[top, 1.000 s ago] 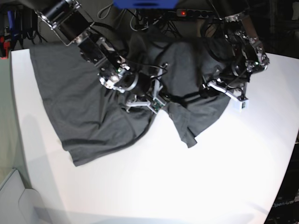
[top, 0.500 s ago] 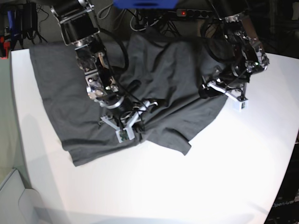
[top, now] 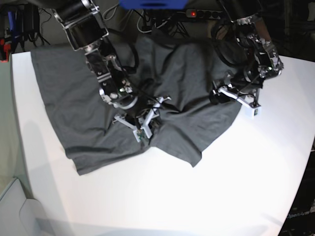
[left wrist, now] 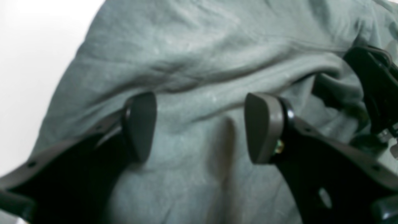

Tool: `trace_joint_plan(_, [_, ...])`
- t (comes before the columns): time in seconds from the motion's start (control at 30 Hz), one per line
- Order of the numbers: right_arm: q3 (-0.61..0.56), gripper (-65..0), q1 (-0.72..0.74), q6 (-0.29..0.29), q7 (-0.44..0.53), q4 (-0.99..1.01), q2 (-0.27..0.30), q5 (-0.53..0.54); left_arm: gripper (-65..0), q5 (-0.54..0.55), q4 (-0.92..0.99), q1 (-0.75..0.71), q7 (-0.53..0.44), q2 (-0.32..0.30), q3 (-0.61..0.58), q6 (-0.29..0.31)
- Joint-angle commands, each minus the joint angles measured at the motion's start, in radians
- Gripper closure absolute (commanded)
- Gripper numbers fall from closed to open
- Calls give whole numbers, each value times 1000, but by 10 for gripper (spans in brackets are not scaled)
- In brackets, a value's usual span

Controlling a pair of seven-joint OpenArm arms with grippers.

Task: Layout the t-shirt on the table in an organized manner, then fold the t-shirt properly
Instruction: 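Move the right gripper to the shirt's hem corner and grasp it, then grasp the opposite hem corner with the left gripper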

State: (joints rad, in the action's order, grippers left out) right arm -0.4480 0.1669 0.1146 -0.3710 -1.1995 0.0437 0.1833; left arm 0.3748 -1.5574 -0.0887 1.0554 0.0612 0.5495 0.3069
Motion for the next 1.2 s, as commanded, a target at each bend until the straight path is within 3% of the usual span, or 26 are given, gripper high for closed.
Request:
trace_joint_plan(0.0, [4, -250, 33, -2, -20, -13, -5, 0, -443, -32, 2, -4, 38, -2, 1, -18])
trace_joint_plan(0.13, [7, -348, 70, -2, -62, -19, -5, 0, -443, -29, -8, -4, 38, -2, 2, -18])
trace_joint_plan(0.23, [13, -376, 75, -2, -58, -75, 0, 0, -443, -27, -12, 2, 44, -4, 7, -16])
trace_joint_plan(0.87, [16, -373, 87, -2, -66, -208, 46, 0, -441, -26, -183, 65, 61, -10, 1, -13])
trace_joint_plan(0.93, [16, -373, 86, -3, -66, -228, 68, 0, -391, -26, -183, 65, 98, -10, -1, -13])
trace_joint_plan(0.97, [16, -373, 86, -3, -66, -237, 72, 0, -331, -26, -183, 65, 116, -10, -1, -16])
trace_joint_plan(1.07, [16, -373, 89, -3, -66, -257, 75, 0, -33, -33, -183, 60, 131, -10, 2, -19])
trace_joint_plan(1.1, [16, -373, 92, -3, -66, -257, 75, 0, 0, -35, -183, 59, 138, -10, 5, -21])
trace_joint_plan(1.17, [16, -373, 96, -3, -66, -256, 75, 0, -28, -36, -188, 56, 141, -10, 2, -21])
